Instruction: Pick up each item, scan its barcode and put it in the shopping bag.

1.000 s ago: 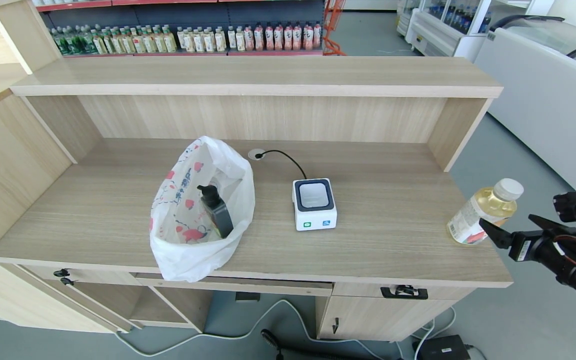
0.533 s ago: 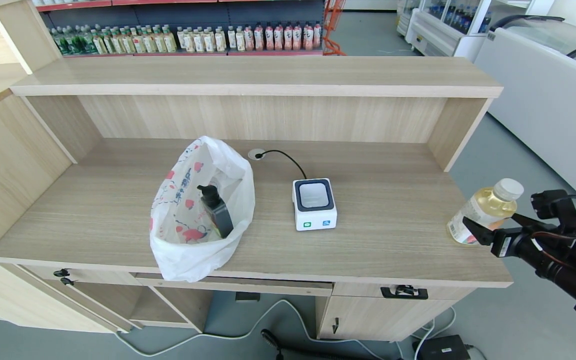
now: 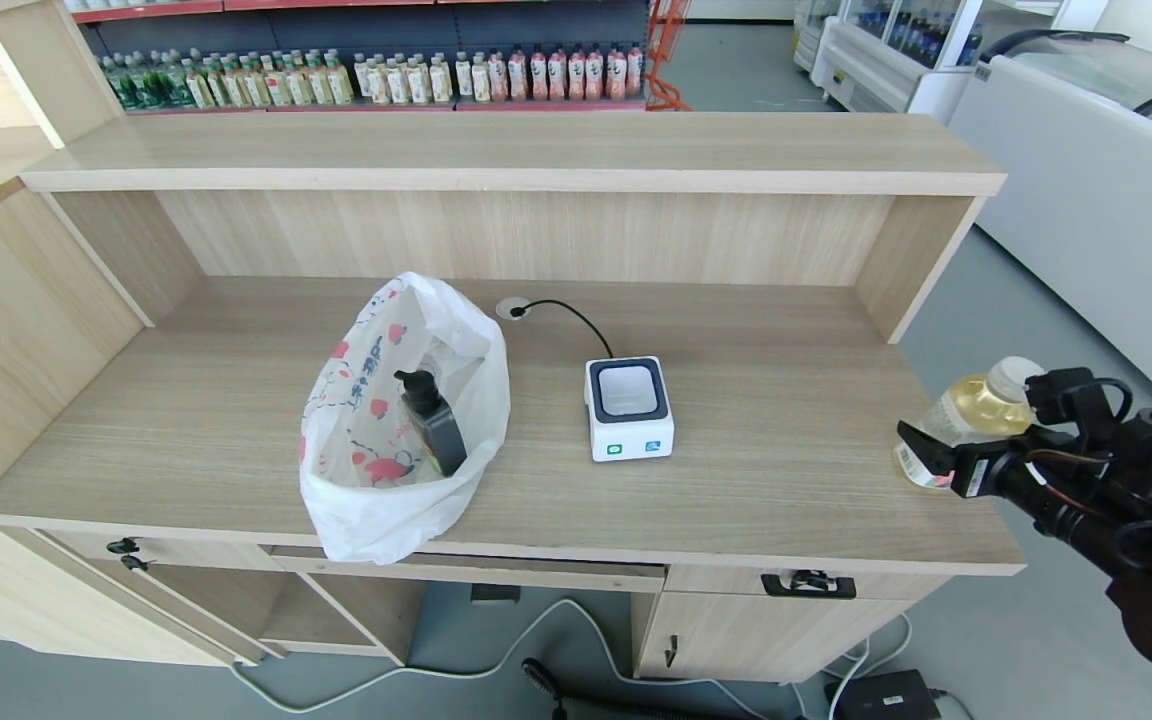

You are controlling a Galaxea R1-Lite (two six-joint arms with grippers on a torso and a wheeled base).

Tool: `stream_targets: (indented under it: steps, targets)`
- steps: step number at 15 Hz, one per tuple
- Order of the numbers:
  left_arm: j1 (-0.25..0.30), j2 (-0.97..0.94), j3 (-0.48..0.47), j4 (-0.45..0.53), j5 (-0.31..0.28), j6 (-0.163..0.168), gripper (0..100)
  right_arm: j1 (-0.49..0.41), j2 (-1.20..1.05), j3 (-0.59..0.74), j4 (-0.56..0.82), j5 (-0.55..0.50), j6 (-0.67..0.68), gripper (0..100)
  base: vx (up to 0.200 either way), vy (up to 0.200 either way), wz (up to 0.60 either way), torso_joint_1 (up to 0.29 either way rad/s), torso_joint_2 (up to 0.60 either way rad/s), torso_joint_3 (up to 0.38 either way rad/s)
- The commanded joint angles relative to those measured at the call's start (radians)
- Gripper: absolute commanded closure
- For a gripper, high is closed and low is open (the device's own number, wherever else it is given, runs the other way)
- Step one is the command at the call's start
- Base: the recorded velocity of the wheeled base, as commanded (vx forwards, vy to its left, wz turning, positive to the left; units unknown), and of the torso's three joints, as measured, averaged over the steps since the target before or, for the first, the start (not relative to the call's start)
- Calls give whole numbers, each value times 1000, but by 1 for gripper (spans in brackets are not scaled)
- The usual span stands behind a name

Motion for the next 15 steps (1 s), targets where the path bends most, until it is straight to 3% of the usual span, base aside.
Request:
stream_targets:
  steps: [1,10,11,15]
  targets:
    - [1,0,0,0,0,0,0,16,20,-13,-1,0,0,0,0,0,0,0,0,0]
    - [0,0,0,0,0,0,0,24,74,-76,-3,0,-5,0,0,0,0,0,0,0]
    - [0,0,0,0,0,0,0,22,80,-82,-3,0,-6,100,0,0,0,0,0,0]
    - [0,0,0,0,0,0,0,19,106,-114,-3,2,-5,100,0,0,0,0,0,0]
